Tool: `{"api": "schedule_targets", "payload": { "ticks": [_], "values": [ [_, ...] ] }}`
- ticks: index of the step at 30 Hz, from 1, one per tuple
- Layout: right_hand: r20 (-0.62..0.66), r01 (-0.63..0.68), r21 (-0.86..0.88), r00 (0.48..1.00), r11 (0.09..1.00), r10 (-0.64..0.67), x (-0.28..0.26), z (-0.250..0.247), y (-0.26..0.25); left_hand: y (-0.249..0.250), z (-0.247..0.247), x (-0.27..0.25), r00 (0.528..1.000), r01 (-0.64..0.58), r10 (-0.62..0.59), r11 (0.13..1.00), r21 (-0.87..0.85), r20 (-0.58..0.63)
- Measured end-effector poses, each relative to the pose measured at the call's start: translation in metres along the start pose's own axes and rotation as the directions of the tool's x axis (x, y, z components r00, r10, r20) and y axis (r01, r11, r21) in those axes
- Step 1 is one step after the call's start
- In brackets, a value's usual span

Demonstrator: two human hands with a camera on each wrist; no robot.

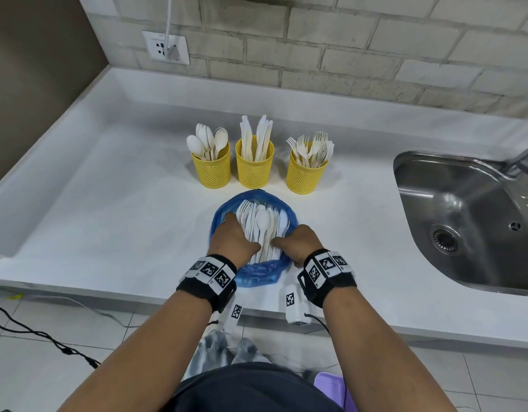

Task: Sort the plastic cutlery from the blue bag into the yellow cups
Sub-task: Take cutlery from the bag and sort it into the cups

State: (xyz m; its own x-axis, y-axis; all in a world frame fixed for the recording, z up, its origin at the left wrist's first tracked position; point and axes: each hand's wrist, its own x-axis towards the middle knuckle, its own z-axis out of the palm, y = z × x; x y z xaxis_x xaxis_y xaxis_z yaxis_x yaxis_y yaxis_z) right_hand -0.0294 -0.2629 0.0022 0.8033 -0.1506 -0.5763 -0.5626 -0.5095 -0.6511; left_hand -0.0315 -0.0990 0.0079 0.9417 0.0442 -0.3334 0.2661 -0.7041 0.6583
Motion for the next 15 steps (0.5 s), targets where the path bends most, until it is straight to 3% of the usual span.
{"api": "schedule_targets", "payload": {
  "ticks": [5, 15],
  "values": [
    [0.028, -0.015, 0.083, 1.000, 0.996, 0.013, -0.008, -0.004, 0.000, 0.003, 0.000, -0.001, 0.999, 0.044, -0.044, 0.997, -0.057, -0.001],
    [-0.053, 0.175, -0.035, 0.983, 0.984, -0.177, -0.011, -0.002, 0.001, 0.008, 0.000, -0.005, 0.998, 0.045, -0.050, 0.988, -0.149, -0.029]
  ]
}}
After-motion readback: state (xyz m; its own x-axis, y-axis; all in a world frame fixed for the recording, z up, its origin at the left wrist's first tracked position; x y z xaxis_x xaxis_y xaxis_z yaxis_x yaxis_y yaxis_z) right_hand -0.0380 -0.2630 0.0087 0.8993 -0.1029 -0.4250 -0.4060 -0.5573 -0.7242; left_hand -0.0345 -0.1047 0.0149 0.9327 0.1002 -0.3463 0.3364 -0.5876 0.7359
